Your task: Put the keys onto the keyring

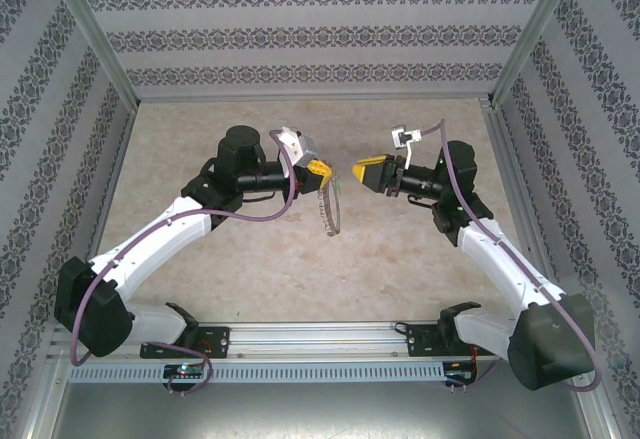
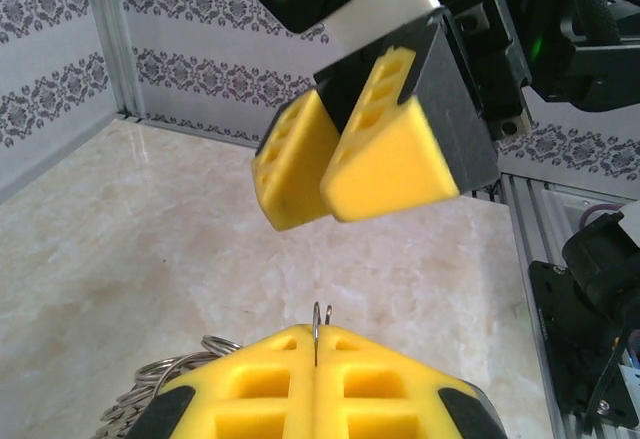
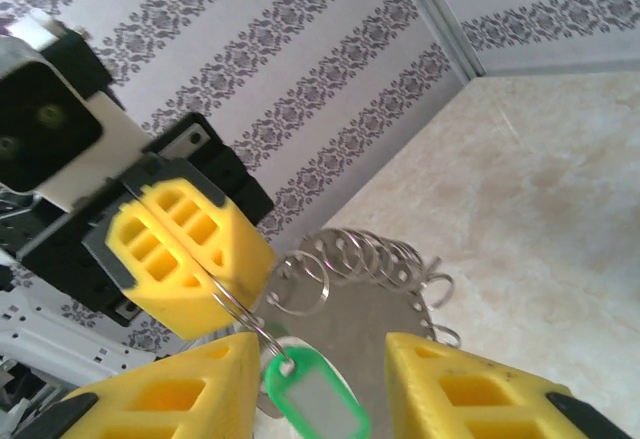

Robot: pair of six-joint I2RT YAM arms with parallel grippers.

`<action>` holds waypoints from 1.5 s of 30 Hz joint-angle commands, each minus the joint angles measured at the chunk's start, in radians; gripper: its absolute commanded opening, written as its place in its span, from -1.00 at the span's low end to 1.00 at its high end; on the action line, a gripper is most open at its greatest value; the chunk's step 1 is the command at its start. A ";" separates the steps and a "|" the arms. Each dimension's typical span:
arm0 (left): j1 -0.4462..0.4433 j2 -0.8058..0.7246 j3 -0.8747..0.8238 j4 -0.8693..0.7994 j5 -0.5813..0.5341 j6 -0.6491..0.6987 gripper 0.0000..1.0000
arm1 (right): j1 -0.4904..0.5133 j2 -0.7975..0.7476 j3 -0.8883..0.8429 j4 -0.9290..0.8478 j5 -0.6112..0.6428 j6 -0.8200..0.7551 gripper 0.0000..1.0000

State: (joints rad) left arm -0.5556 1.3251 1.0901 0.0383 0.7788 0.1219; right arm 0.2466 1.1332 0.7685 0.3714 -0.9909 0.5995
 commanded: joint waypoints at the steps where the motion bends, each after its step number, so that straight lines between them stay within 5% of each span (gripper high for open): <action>1: -0.009 -0.009 0.013 0.068 0.055 -0.005 -1.00 | 0.007 0.017 0.060 0.029 -0.065 -0.021 -0.28; 6: -0.009 0.021 0.028 0.061 0.101 -0.011 -1.00 | 0.038 0.070 0.123 0.035 -0.154 -0.068 -0.29; 27: -0.009 0.047 0.055 0.066 0.139 -0.028 -1.00 | 0.066 0.102 0.085 0.003 -0.196 -0.124 -0.23; 45: -0.009 0.050 0.062 0.057 0.138 -0.031 -1.00 | 0.080 0.110 0.078 0.004 -0.201 -0.126 -0.70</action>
State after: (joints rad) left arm -0.5552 1.3773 1.1160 0.0387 0.8856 0.0990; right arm 0.3126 1.2446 0.8520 0.3634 -1.1728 0.4942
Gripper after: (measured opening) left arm 0.045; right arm 0.163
